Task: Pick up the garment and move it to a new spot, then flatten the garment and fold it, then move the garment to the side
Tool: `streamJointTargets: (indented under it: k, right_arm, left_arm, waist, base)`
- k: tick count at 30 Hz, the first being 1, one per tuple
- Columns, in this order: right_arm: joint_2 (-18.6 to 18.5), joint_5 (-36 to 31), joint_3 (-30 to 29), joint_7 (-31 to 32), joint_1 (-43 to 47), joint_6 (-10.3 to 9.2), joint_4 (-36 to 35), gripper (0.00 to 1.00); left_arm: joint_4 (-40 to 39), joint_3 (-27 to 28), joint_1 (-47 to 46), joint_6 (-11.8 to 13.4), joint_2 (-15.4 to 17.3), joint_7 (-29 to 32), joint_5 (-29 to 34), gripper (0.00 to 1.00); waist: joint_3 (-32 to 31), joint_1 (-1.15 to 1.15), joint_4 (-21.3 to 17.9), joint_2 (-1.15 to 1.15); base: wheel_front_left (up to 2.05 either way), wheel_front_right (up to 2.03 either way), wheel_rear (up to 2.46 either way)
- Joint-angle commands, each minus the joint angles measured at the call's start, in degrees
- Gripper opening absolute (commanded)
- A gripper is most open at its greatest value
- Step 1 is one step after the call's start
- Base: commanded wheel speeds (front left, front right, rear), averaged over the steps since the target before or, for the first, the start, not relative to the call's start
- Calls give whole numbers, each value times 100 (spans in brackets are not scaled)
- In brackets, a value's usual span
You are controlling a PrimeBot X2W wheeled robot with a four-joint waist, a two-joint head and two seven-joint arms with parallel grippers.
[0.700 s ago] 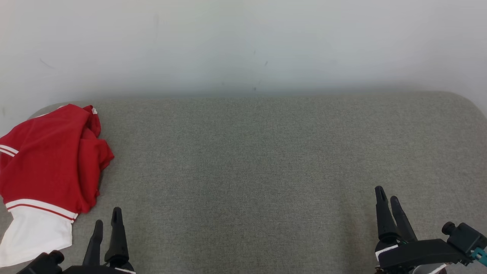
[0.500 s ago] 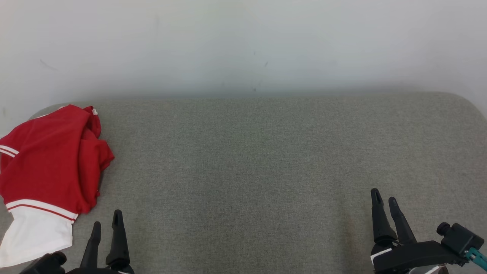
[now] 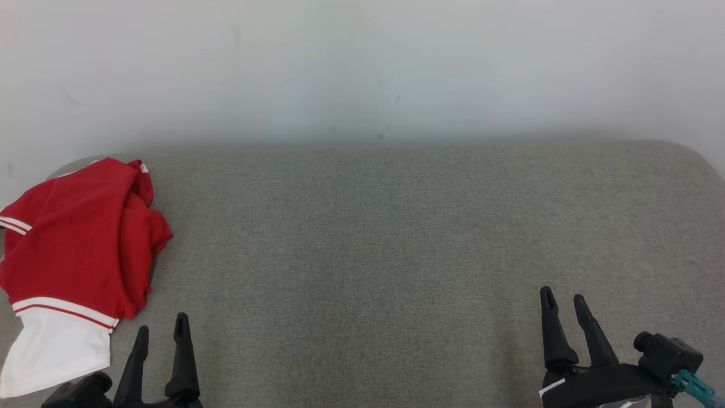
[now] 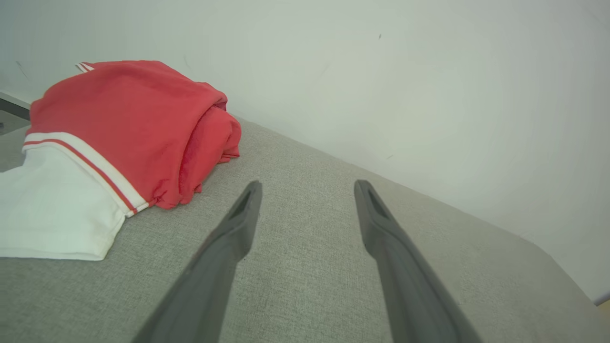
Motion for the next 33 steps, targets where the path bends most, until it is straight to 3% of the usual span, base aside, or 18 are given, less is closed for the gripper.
streamJointTargets:
  k: [1,33]
  right_arm:
    - [-20,-224,24,-65,-33,34,-44,100]
    - [-23,-1916,50,-338,64,32,-377,100]
  left_arm:
    - [-105,-31,13,35,63,-74,219,100]
    - [-370,-219,203,57,264,-495,1778,100]
  waist:
    - [-1,0,4,0]
    - [-71,0,-15,0]
  base:
    - [0,0,0]
    - [0,0,0]
